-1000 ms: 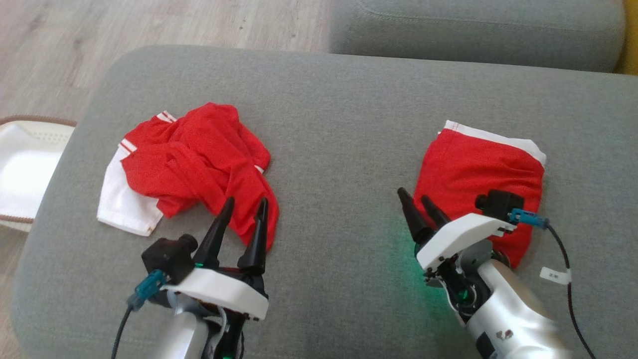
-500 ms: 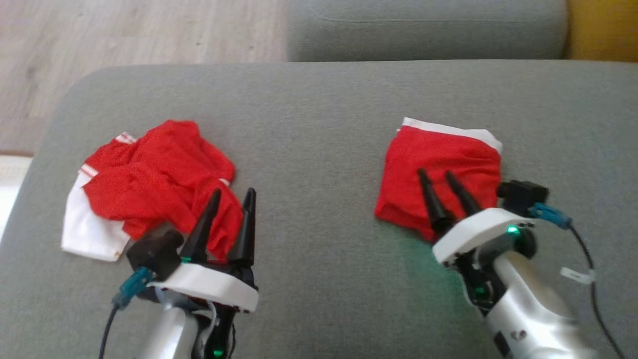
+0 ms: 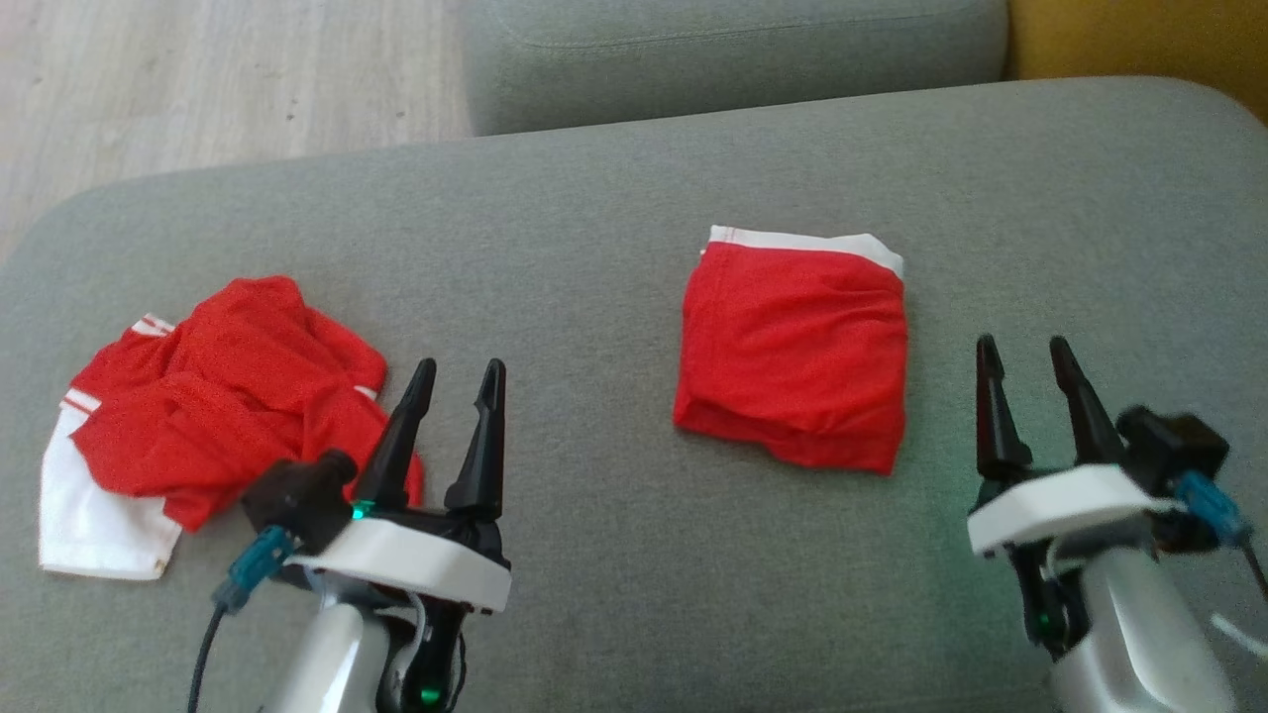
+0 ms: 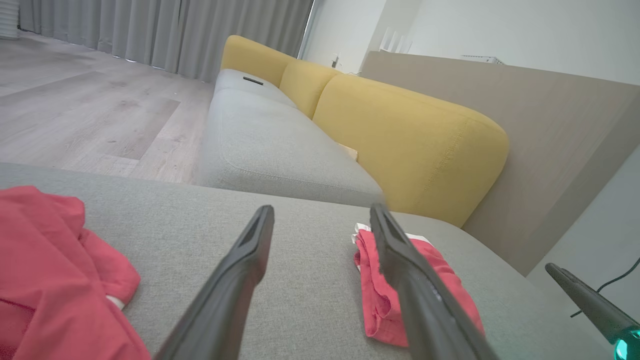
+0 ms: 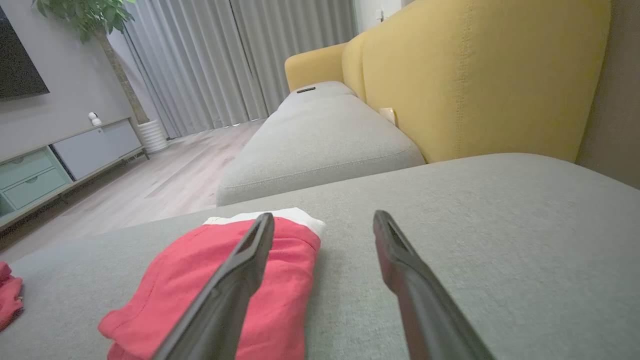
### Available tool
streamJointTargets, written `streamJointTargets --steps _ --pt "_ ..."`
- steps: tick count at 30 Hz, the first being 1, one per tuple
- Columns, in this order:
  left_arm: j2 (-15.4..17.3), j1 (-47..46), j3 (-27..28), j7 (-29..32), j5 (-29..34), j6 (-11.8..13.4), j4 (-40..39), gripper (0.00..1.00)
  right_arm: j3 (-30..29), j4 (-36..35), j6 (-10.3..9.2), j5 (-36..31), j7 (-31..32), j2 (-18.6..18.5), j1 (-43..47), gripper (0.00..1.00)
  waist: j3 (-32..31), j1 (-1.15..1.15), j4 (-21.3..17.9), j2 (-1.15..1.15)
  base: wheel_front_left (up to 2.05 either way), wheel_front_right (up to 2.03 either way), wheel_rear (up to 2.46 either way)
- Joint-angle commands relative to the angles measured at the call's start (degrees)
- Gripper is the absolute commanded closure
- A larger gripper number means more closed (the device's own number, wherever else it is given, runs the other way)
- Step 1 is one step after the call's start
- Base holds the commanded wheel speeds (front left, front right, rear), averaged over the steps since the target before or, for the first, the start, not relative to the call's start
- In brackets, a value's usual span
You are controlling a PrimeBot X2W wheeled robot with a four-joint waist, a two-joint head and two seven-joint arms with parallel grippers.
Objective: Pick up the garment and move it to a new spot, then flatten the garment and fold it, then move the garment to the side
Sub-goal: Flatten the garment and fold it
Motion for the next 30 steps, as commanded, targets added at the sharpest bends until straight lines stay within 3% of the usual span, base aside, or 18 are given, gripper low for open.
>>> streamJointTargets --steps 1,11,23,24,25,30 --pt "0.3 -1.7 2.4 -0.3 0.0 -0.3 -2.2 0.00 0.1 -3.1 -0.05 -1.0 -0.7 0.7 -0.1 0.00 0.1 0.00 -0.6 0.00 0.00 0.00 0.00" --pt "0.3 -0.2 2.7 -0.3 -0.3 -0.9 -1.3 0.00 0.0 -7.5 -0.05 -0.1 -0.2 1.2 3.8 0.00 0.2 0.00 -1.9 0.00 0.00 0.00 0.00" --pt "0.3 -1.3 1.0 -0.3 -0.1 -1.0 -1.6 0.00 0.4 -9.1 -0.05 0.0 0.8 1.2 2.2 0.00 2.7 0.00 0.2 0.00 0.00 0.00 0.00" --pt "0.3 -1.6 0.9 -0.3 -0.1 -1.0 -1.7 0.00 0.9 -9.3 -0.05 -0.3 1.0 1.2 1.4 0.58 3.3 0.00 0.5 0.00 0.00 0.00 0.00" --pt "0.3 -2.0 0.8 -0.3 -0.1 -1.1 -1.9 0.00 1.5 -9.4 -0.05 -0.7 1.2 1.2 0.5 1.00 4.2 0.00 0.9 0.00 0.00 0.00 0.00" --pt "0.3 -4.5 0.0 -0.3 -0.4 -1.2 -2.3 0.00 4.5 -8.4 -0.05 -3.6 2.5 1.2 -5.3 1.00 8.7 0.00 3.7 0.00 0.00 0.00 0.00"
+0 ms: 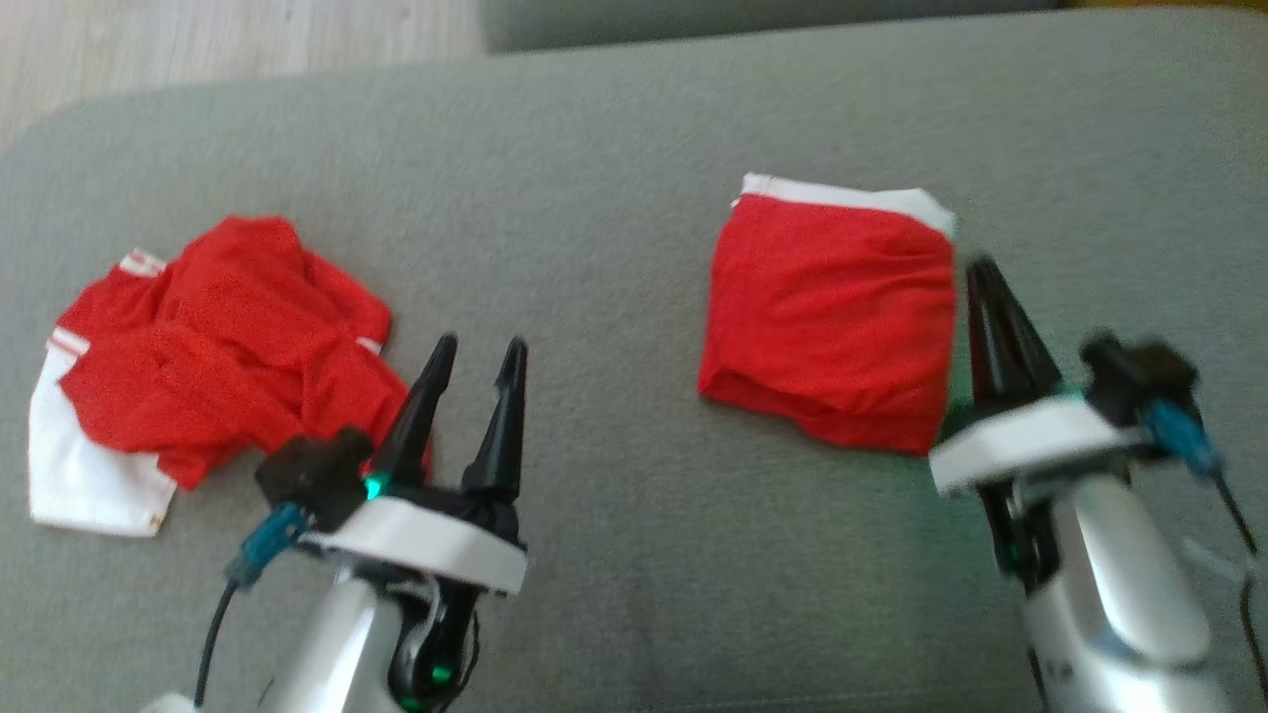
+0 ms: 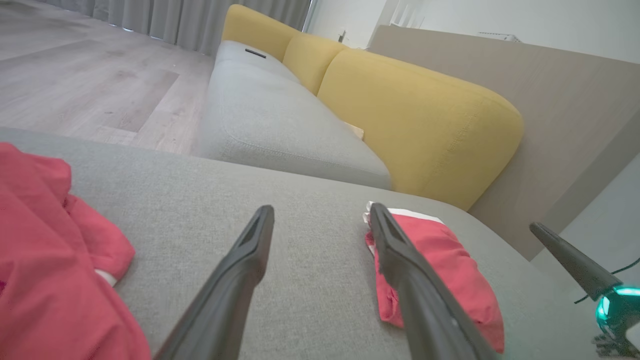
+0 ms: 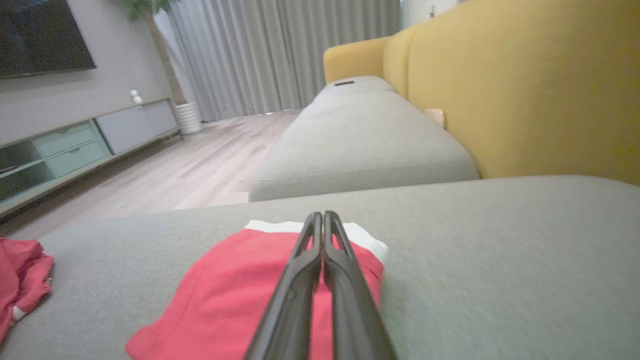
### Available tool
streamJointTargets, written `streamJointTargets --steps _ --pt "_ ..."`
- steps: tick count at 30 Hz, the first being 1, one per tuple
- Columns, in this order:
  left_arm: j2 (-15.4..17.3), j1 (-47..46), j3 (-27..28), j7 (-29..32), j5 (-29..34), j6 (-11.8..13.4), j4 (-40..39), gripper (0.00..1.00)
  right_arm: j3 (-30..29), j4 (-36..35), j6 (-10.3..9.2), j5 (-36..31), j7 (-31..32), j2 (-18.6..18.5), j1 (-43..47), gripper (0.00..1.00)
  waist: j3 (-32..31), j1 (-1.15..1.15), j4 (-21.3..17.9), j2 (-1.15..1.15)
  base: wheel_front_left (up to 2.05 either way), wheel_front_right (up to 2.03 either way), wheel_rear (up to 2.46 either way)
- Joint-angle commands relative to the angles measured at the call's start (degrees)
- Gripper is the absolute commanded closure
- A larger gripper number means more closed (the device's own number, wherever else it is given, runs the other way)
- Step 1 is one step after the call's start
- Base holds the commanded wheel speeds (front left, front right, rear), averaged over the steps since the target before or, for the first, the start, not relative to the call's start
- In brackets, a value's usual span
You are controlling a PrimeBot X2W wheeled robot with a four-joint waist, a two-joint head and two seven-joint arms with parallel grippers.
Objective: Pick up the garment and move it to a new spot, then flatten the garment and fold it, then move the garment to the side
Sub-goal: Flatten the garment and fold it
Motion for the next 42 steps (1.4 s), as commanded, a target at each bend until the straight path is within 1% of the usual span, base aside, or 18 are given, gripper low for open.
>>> streamJointTargets --steps 1,6,11,15,19,24,28,32,33,34,42 --pt "0.2 -3.5 1.1 -0.3 -0.4 -0.3 -2.2 0.00 2.2 -0.6 -0.05 -1.2 0.2 -0.1 -4.3 1.00 3.2 0.00 2.6 0.00 0.00 0.00 0.00" --pt "0.2 -6.1 -0.8 -0.3 -1.2 -0.3 -2.0 0.00 2.3 6.5 -0.05 -4.3 0.8 -0.1 -11.6 1.00 6.8 0.00 6.1 0.00 0.00 0.00 0.00" --pt "0.2 -7.5 -1.9 -0.3 -2.2 0.1 -2.0 0.00 0.5 17.0 -0.05 -8.3 0.9 -0.1 -16.8 1.00 8.1 0.00 8.9 0.00 0.00 0.00 0.00" --pt "0.2 -7.6 -1.6 -0.3 -2.2 0.3 -1.8 0.00 -1.5 24.9 -0.05 -10.5 0.8 -0.1 -18.7 1.00 7.8 0.00 9.6 0.00 0.00 0.00 0.00" --pt "0.2 -7.2 -0.8 -0.3 -1.9 0.3 -1.6 0.00 -1.4 30.1 -0.05 -10.0 -0.3 -0.1 -19.9 1.00 7.2 0.00 9.1 0.00 0.00 0.00 0.00" --pt "0.2 -7.1 -0.5 -0.3 -1.7 0.4 -1.5 0.00 0.6 33.1 -0.05 -8.2 -2.2 -0.1 -21.3 1.00 6.1 0.00 7.7 0.00 0.00 0.00 0.00" --pt "0.2 -6.9 -0.1 -0.3 -1.7 0.4 -1.5 0.00 1.8 32.4 -0.05 -6.3 -3.1 -0.1 -21.9 1.00 5.1 0.00 6.5 0.00 0.00 0.00 0.00" --pt "0.2 -6.2 0.7 -0.3 -1.4 0.4 -1.7 0.00 2.6 29.7 -0.05 -4.5 -3.6 -0.1 -21.2 1.00 3.3 0.00 4.6 0.00 0.00 0.00 0.00" --pt "0.2 -6.0 1.0 -0.3 -1.4 0.4 -1.8 0.00 2.6 28.5 -0.05 -4.3 -3.6 -0.1 -20.8 0.53 2.8 0.00 4.1 0.00 0.00 0.00 0.00" --pt "0.2 -5.7 1.1 -0.3 -1.3 0.4 -1.9 0.00 2.2 27.0 -0.05 -3.9 -3.7 -0.1 -20.2 0.00 2.3 0.00 3.7 0.00 0.00 0.00 0.00" --pt "0.2 -3.4 2.8 -0.3 -0.6 0.3 -2.0 0.00 -0.4 13.0 -0.05 -2.3 -3.7 -0.1 -11.7 0.00 -1.4 0.00 0.2 0.00 0.00 0.00 0.00"
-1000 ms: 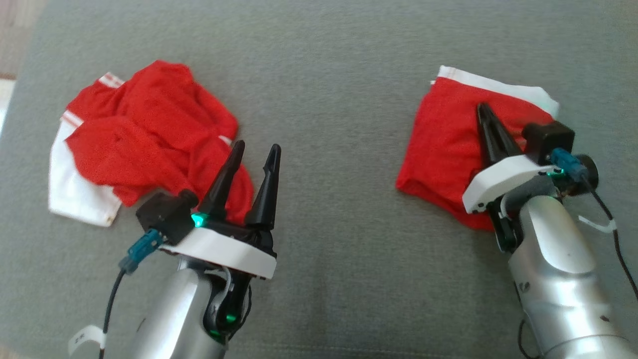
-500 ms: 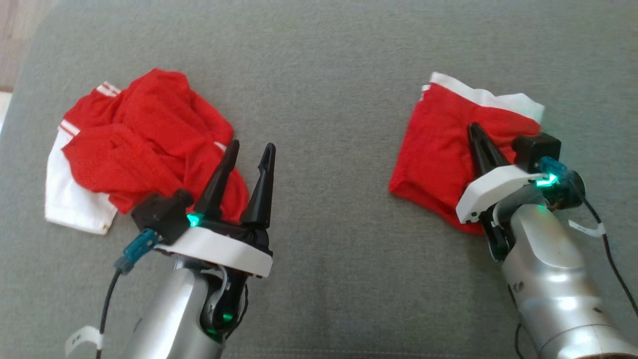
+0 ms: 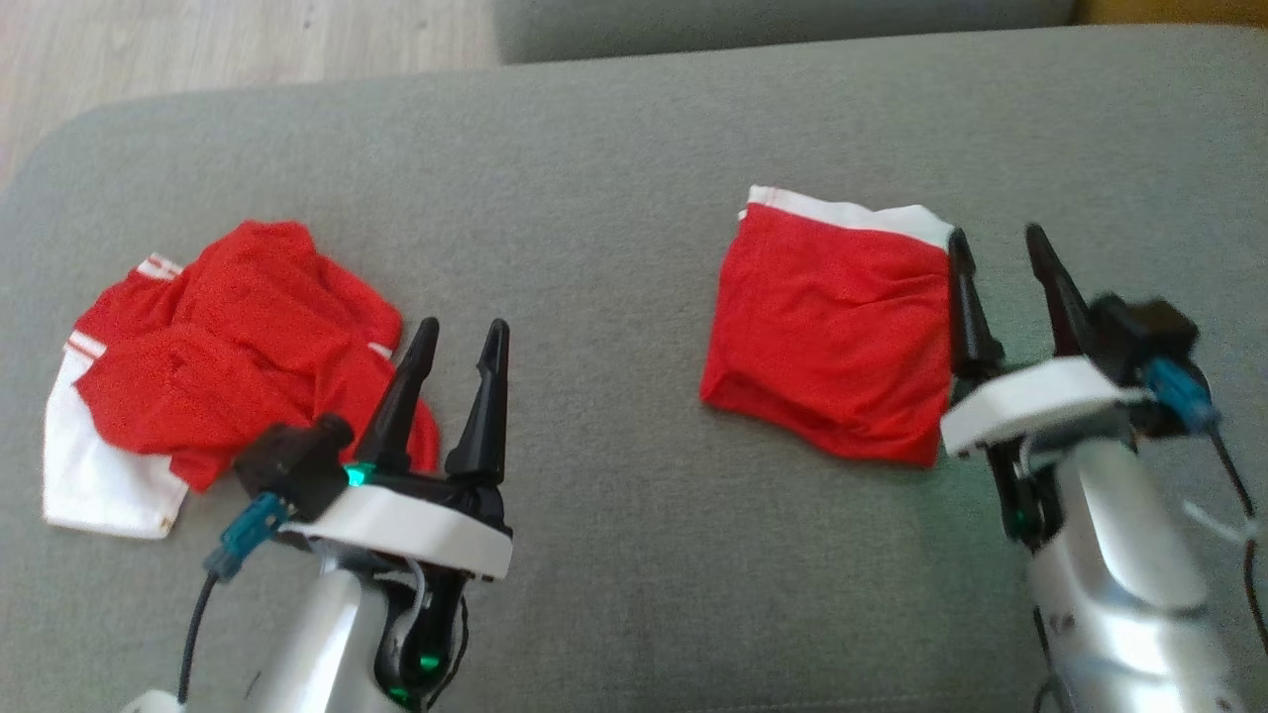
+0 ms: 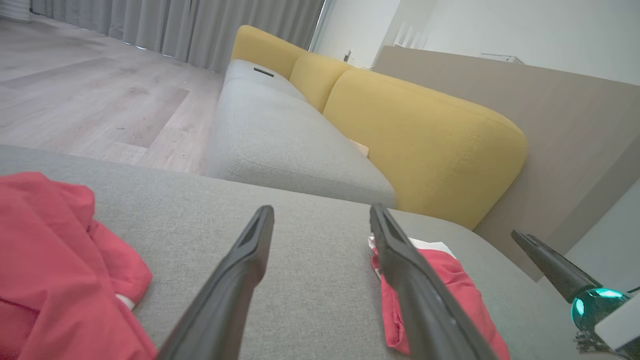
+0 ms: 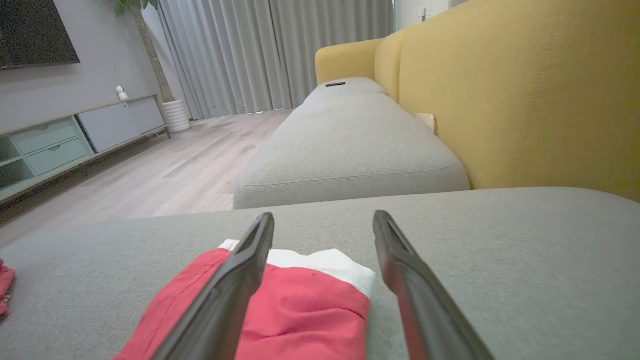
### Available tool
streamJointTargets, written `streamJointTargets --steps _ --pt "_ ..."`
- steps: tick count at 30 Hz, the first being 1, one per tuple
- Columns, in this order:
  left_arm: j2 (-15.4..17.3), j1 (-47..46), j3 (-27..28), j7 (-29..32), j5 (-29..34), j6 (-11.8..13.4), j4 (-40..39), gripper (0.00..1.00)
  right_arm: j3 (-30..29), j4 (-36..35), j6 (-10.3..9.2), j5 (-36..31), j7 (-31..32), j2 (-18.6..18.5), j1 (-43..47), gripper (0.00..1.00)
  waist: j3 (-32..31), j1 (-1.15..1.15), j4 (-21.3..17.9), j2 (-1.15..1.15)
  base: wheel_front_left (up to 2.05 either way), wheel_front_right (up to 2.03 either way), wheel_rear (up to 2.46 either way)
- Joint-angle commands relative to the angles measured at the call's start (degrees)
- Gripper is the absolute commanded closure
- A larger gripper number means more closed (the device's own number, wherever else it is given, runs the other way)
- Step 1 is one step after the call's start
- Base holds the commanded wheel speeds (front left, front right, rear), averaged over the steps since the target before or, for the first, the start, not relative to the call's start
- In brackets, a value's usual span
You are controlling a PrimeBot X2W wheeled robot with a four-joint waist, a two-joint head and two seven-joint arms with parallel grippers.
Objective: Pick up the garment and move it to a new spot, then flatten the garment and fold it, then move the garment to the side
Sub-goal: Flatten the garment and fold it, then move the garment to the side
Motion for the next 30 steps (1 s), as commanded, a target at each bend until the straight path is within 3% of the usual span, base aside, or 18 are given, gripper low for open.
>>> streamJointTargets --steps 1,13,20,30 --pt "0.3 -1.1 2.0 -0.3 0.3 0.2 -2.0 0.00 0.9 -2.7 -0.05 0.4 -0.6 0.2 0.0 0.00 -1.2 0.00 -1.2 0.00 0.00 0.00 0.00" --pt "0.3 2.6 2.9 -0.3 0.9 -0.2 -1.3 0.00 -2.6 -15.9 -0.05 3.9 -0.1 0.2 14.3 0.00 -4.8 0.00 -3.4 0.00 0.00 0.00 0.00" --pt "0.3 4.2 2.8 -0.3 1.0 -0.4 -0.6 0.00 -2.8 -17.1 -0.05 4.6 0.2 0.2 17.9 0.00 -5.4 0.00 -3.9 0.00 0.00 0.00 0.00" --pt "0.3 2.7 1.8 -0.3 0.8 -0.3 -1.3 0.00 -2.9 -16.5 -0.05 3.2 3.3 0.2 16.3 0.00 -3.2 0.00 -2.8 0.00 0.00 0.00 0.00"
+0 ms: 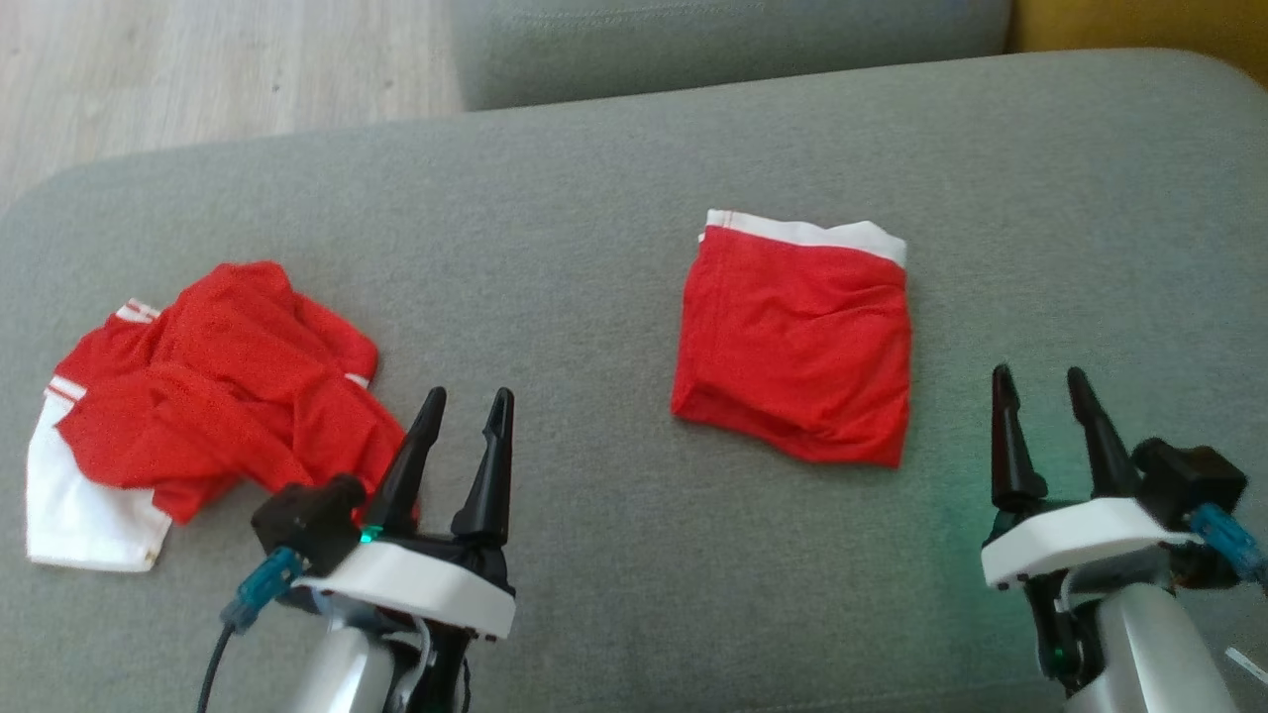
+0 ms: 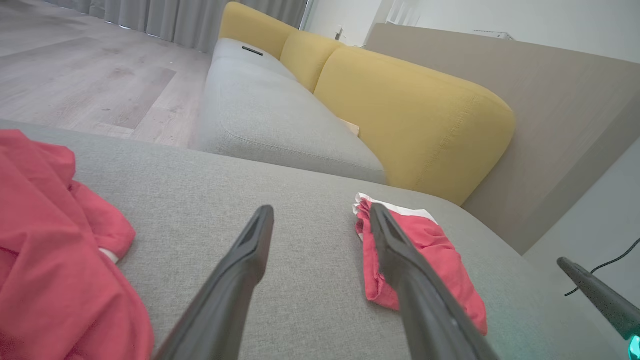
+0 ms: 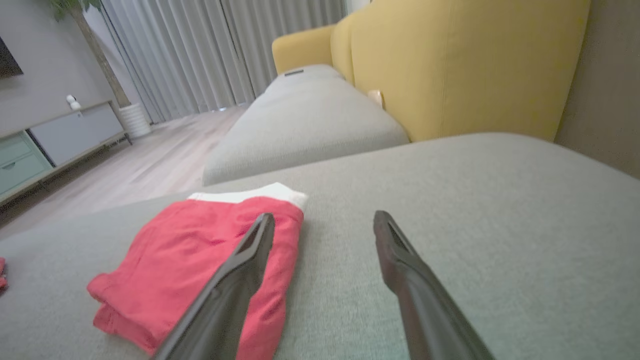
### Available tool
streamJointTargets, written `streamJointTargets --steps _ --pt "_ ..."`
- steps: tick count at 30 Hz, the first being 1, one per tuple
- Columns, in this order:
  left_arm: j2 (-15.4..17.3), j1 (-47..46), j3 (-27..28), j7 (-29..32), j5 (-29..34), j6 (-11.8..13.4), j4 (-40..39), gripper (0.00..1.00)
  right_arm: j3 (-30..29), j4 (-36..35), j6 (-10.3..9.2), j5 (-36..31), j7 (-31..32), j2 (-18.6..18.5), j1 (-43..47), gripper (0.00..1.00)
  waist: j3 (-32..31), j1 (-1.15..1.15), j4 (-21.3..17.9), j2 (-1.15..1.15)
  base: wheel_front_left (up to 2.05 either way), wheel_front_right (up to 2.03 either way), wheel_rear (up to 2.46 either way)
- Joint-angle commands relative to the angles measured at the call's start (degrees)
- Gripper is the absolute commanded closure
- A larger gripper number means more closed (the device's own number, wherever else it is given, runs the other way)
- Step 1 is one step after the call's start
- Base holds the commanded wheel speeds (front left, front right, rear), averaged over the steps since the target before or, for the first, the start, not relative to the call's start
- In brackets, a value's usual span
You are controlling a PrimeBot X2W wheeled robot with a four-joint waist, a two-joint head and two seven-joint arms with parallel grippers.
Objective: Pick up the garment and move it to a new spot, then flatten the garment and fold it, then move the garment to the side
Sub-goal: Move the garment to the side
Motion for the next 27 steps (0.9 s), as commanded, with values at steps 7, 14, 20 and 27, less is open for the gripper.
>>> streamJointTargets --steps 7,14,20,27 --pt "0.3 -4.0 0.7 -0.3 0.0 -0.4 -1.5 0.00 2.3 3.5 -0.05 0.9 3.9 -0.1 -6.6 0.00 2.3 0.00 2.5 0.00 0.00 0.00 0.00" --pt "0.3 -4.8 0.0 -0.3 0.1 -0.6 -1.3 0.00 2.5 12.7 -0.05 6.6 8.9 -0.1 -12.0 0.00 3.8 0.00 4.9 0.00 0.00 0.00 0.00" --pt "0.3 -5.5 -0.5 -0.3 0.2 -0.6 -1.2 0.00 2.4 19.7 -0.05 9.7 9.8 -0.1 -16.4 0.00 4.9 0.00 6.6 0.00 0.00 0.00 0.00" --pt "0.3 -5.7 -0.3 -0.3 0.2 -0.4 -1.1 0.00 4.4 25.9 -0.05 11.6 9.0 -0.1 -19.8 0.00 5.7 0.00 6.7 0.00 0.00 0.00 0.00"
